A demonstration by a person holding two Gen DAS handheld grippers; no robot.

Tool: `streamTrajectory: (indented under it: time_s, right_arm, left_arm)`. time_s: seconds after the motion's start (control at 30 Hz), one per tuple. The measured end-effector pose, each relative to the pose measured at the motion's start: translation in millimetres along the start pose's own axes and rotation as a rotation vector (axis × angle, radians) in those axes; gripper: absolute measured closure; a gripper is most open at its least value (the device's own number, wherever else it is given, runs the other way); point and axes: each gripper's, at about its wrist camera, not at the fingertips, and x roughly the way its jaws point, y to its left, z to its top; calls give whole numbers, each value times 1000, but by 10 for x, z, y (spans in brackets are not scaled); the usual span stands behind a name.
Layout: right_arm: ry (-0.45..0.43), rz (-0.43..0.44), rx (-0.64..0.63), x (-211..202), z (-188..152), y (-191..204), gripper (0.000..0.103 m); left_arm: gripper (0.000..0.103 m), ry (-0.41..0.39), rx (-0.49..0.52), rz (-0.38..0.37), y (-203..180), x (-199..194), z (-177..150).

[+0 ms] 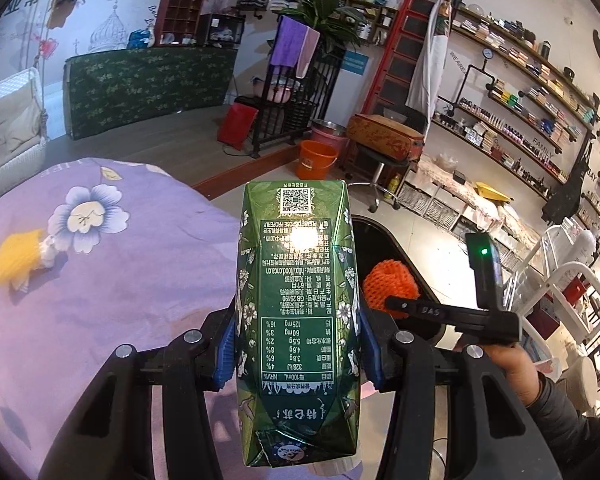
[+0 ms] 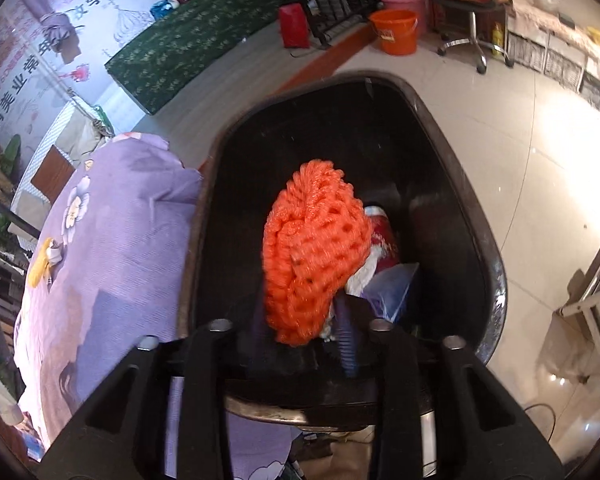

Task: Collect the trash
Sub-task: 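Carry the orange net into the bin and open the right tool, then lower the green carton into the bin and open the left tool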

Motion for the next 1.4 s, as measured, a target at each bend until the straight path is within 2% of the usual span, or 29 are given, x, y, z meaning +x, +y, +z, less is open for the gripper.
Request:
streamTrajectory:
  time_s: [0.2,0.33,0.4,0.67,0.97,1.4]
  right_arm:
    - [-51,-12,13,-116,-15,-31,36]
    - [-104,-33,33,-290,33,-82,32]
    - [-132,-42,52,-374,44,-123,24]
    - [-186,-81,109,-600,87,-388,24]
    - [-202,-103,157,-675,59,-590,19]
    - [-215,-113,183,-746,54,-676,18]
  left_arm:
    - [55,27,34,-48,-206,171,29]
    - [55,53,58,-86,-366,300,51]
    - [55,66,81,-105,-471,365,65]
    - [55,112,139,-141,-704,635,101]
    - [55,174,188,-129,-872,916,42]
    - [54,251,196,-100,-965,1257,25]
